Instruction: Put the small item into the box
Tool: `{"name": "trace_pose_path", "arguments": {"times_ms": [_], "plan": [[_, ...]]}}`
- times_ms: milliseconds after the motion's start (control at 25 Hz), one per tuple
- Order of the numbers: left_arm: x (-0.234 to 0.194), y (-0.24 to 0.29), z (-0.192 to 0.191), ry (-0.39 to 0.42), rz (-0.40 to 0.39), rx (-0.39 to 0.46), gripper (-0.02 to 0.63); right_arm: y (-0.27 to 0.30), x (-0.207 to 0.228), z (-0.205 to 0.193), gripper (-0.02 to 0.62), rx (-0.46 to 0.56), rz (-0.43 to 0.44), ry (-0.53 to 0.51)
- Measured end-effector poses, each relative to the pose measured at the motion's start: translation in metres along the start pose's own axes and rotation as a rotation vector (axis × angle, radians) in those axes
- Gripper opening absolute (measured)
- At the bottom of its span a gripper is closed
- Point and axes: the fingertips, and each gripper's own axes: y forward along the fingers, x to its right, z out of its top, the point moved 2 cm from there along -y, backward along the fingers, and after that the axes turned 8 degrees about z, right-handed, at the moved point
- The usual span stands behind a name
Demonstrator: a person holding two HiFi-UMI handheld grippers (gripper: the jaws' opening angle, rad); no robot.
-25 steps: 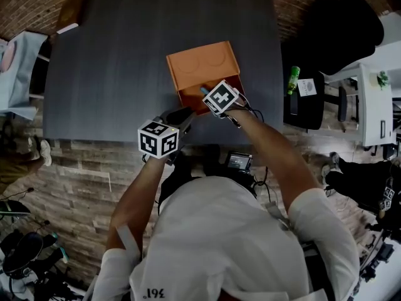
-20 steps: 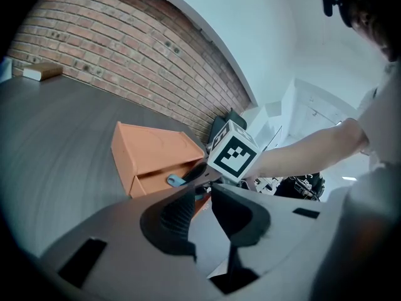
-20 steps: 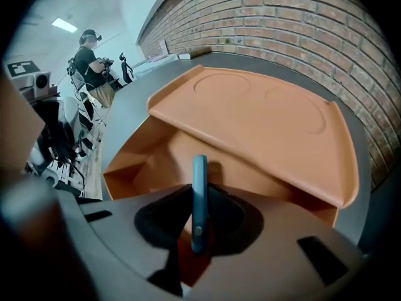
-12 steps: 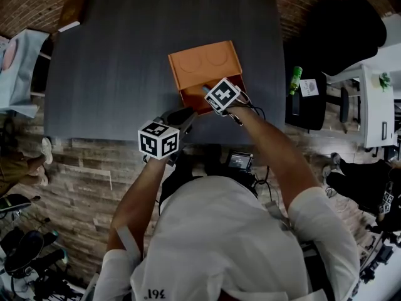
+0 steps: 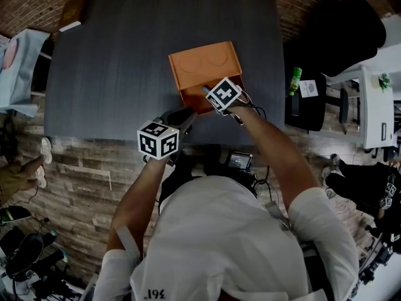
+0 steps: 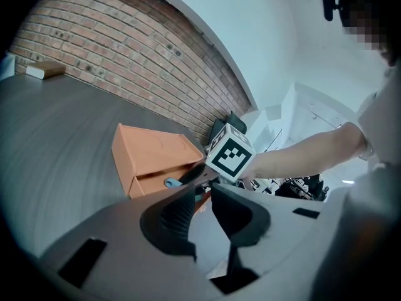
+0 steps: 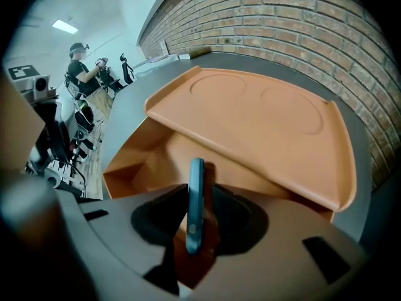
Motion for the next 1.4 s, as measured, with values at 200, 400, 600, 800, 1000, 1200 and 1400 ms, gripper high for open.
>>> {"name": "trace_pose_path", "arguments": {"times_ms": [200,400,600,800,1000,1200,1400], "plan": [[0.001,0.0,0.0,-0.002,-0.003,0.0,0.08,-0.004,0.003,0.001,0.133,0.003,-0.003,0.007],[0.002,-0.001,-0.001,-0.001,-0.003,0.0,0.08,-0.007,0.008,-0.002,0.133,0.009,-0.005,0.021],[0.004,-0.003,-0.003,-0.001,-0.001,-0.003,0.08,-0.008,0.012,-0.007,0.135,0.011,-0.007,0.04],[0.007,-0.004,-0.002,0.003,-0.005,-0.002,0.08,-0.01,0.012,-0.007,0.135,0.022,-0.014,0.04],[0.01,-0.006,-0.001,0.001,-0.007,0.007,0.08,-0.017,0.012,-0.008,0.135,0.039,-0.032,0.044],[0.012,-0.008,0.001,0.004,-0.011,0.013,0.08,-0.023,0.014,-0.008,0.135,0.063,-0.051,0.048],[0.017,-0.01,0.0,0.006,-0.02,0.02,0.08,-0.031,0.017,-0.011,0.135,0.091,-0.083,0.058]]}}
